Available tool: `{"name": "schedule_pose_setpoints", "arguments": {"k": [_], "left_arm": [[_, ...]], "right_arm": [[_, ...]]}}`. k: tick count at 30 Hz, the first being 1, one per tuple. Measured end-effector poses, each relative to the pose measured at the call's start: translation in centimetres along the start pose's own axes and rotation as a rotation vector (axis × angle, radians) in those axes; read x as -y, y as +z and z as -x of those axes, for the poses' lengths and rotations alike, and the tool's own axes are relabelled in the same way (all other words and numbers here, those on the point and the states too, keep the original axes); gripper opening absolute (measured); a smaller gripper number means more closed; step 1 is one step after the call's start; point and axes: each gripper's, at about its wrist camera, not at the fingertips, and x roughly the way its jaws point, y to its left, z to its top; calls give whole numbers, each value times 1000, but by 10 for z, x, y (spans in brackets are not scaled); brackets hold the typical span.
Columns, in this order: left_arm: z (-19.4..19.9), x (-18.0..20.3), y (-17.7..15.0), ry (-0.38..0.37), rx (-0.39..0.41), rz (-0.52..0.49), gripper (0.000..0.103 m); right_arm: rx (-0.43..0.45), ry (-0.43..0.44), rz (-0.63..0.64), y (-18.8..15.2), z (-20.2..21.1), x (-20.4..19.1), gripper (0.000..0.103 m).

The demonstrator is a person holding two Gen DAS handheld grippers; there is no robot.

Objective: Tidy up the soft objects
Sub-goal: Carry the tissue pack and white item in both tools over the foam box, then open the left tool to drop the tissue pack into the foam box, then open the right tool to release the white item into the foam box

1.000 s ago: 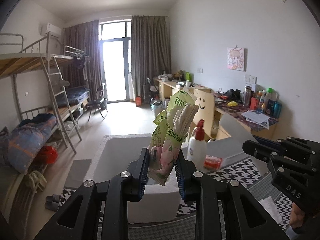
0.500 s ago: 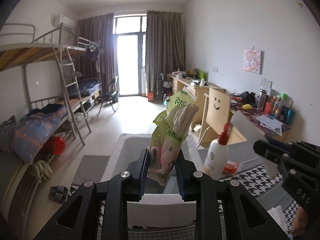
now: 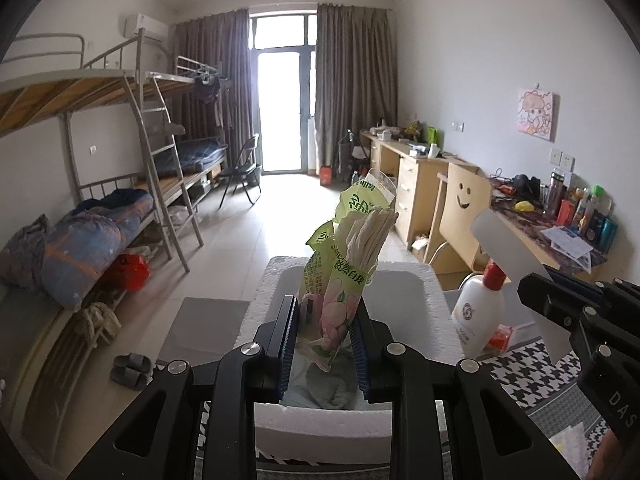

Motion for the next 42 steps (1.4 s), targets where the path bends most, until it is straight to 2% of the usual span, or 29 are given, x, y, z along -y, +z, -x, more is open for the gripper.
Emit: {"name": "schedule_pose_setpoints", "arguments": {"k": [12, 15, 16, 18, 19, 20, 24, 26, 28, 31, 42], "left_arm": [[-31, -5, 0, 6, -68, 23, 27], [-37, -8, -2, 5, -75, 13, 30], [-37, -9, -3, 4, -81, 11, 34], [-35, -9, -4, 6, -78, 3, 56], [-32, -10, -4, 15, -71, 3, 73], [-27, -13, -3, 28, -50, 7, 79], [-16, -24, 0, 48, -22, 25, 80], [-10, -26, 1, 59, -4, 30, 91], [-3, -28, 1, 85, 20, 29, 95], [3, -30, 0, 112, 32, 36, 98], [20, -49, -7, 124, 61, 66, 102]], "right_arm": [[-41, 15, 0, 1, -17, -8, 15], [-52, 19, 1, 2, -21, -9, 15], [-58, 21, -1, 2, -23, -9, 15], [-64, 24, -4, 3, -26, -8, 15], [-67, 28, -5, 3, -27, -8, 15], [-69, 29, -3, 3, -28, -8, 15], [-66, 33, 2, 3, -29, -10, 15], [-67, 41, 2, 4, -29, -11, 15], [-65, 46, 7, 5, -30, -11, 15], [-65, 61, 8, 4, -32, -12, 15], [-86, 107, 25, 5, -44, -25, 15]]}}
